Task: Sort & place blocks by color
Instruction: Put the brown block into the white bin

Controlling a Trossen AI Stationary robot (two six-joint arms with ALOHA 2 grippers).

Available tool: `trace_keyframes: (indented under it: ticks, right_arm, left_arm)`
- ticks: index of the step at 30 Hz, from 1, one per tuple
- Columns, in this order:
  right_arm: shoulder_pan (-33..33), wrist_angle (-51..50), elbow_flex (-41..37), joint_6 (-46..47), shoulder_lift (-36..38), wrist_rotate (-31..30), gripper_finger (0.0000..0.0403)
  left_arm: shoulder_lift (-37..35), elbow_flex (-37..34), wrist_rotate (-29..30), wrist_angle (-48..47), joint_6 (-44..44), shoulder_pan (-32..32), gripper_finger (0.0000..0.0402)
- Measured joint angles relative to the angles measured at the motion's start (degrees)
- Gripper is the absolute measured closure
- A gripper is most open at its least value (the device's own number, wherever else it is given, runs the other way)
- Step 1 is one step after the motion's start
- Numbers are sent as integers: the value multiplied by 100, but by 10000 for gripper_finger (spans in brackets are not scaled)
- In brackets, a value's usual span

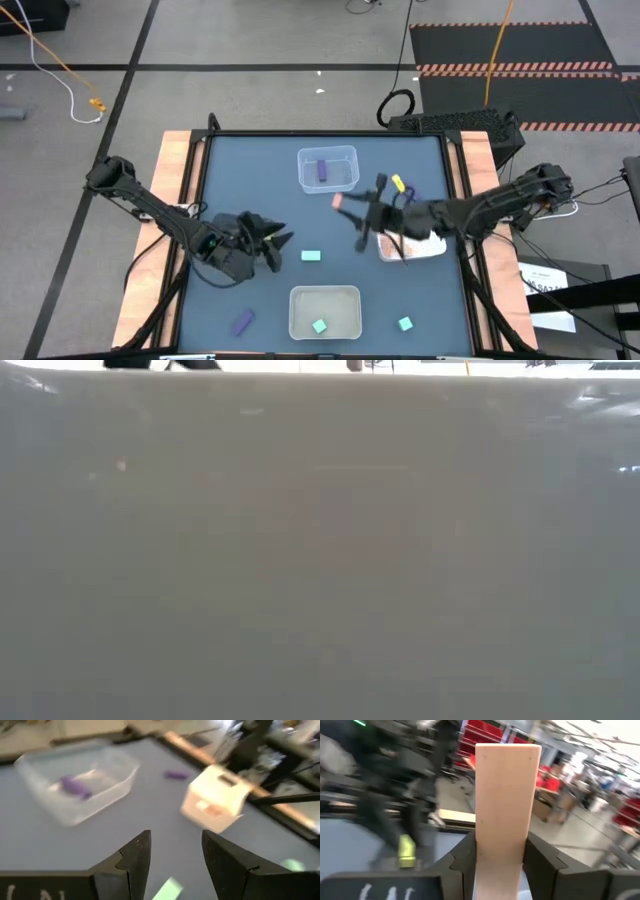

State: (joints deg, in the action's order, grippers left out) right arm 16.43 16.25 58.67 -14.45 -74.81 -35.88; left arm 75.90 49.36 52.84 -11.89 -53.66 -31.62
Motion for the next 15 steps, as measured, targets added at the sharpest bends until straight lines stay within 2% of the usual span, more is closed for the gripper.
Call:
trace_keyframes:
  ticks: [4, 7, 12, 15]
  right_arm:
    - [-518, -20, 0, 193, 0, 1, 292]
    - [-764, -21, 0, 272, 0, 9, 292]
    - [-876, -209, 8, 323, 7, -3, 292]
    - [-806, -969, 9, 680, 78, 13, 292]
  left_arm:
    - [0, 0, 5, 1251, 1272, 10, 224]
    - [0, 2, 0, 1822, 1925, 10, 224]
    - [0, 2, -7, 2039, 2256, 10, 224]
    - [74, 2, -7, 2064, 2197, 17, 224]
